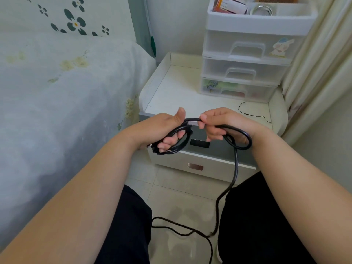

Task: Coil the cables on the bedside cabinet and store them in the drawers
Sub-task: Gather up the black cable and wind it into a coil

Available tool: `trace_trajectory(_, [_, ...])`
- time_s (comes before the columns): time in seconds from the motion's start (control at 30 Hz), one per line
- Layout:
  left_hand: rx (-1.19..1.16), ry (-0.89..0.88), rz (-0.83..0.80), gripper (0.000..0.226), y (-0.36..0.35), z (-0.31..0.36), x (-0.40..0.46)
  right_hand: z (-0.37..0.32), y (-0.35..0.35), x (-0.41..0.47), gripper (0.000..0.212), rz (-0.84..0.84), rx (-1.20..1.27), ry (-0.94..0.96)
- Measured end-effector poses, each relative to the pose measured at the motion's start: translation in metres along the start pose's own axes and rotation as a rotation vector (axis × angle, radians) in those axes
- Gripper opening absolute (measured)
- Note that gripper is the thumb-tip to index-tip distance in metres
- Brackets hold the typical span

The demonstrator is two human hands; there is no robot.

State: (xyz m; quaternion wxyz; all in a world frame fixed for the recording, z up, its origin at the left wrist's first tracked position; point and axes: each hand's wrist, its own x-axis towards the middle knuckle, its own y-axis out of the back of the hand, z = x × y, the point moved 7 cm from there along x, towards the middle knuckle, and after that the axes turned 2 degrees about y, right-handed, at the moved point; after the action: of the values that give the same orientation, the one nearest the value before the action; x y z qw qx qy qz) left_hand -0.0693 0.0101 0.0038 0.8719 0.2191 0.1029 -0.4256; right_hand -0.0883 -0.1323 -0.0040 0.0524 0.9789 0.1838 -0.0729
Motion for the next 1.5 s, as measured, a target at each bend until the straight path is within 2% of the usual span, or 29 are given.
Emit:
trace_trajectory(0.13, [-0.175,-0.025,-0.135,0.072,-0.006,0.005,-0.004,-0.003,-0.006,0.000,0.036,-0.104,0.019,-0.012])
trace_trajectory(0.3, [-0.211,-0.149,-0.293,0.068,-0.012,0.012,-0.013,-0.004,0.001,0.002,0.048,-0.013,0.005,-0.013])
trace_trajectory(0.43, [-0.181,-0.111,-0.188,0.066,-0.010,0.014,-0.013,-0.006,0.018,0.003,0.061,0.201,-0.269,0.037])
trace_trajectory(0.57, [-0.181,-0.084,-0.044,0.071,0.002,0.017,-0.012,-0.011,0.013,-0.005,0.060,0.179,-0.147,0.098])
trace_trajectory(0.77, [0.030,0.006,-0.003,0.078,0.001,0.009,-0.012,-0.009,0.014,-0.011,0.034,0.099,0.070,0.079])
trace_trajectory(0.83, [0.074,0.018,-0.035,0.078,-0.004,0.008,-0.011,-0.002,0.017,-0.012,0.033,0.124,-0.098,0.046])
trace_trajectory(0.93, [0.100,0.027,-0.120,0.076,-0.017,0.006,-0.011,0.010,0.017,-0.007,0.028,0.197,-0.500,-0.018])
trace_trajectory(1.0, [0.067,0.029,-0.138,0.075,-0.022,0.008,-0.011,0.007,0.016,-0.005,0.023,0.257,-0.591,0.016])
trace_trajectory(1.13, [-0.128,0.015,-0.093,0.078,-0.013,0.012,-0.011,-0.006,0.012,-0.009,0.019,0.323,-0.436,0.183])
trace_trajectory(1.33, [-0.346,-0.037,-0.129,0.057,-0.010,0.015,-0.007,-0.015,0.007,-0.013,0.019,0.351,-0.234,0.268])
trace_trajectory(1.43, [-0.468,-0.074,-0.136,0.056,-0.006,0.018,-0.004,-0.011,0.005,-0.010,0.016,0.259,0.043,0.208])
trace_trajectory(1.5, [-0.620,-0.111,-0.155,0.053,-0.002,0.021,-0.002,-0.009,0.005,-0.008,0.034,0.145,0.295,0.168])
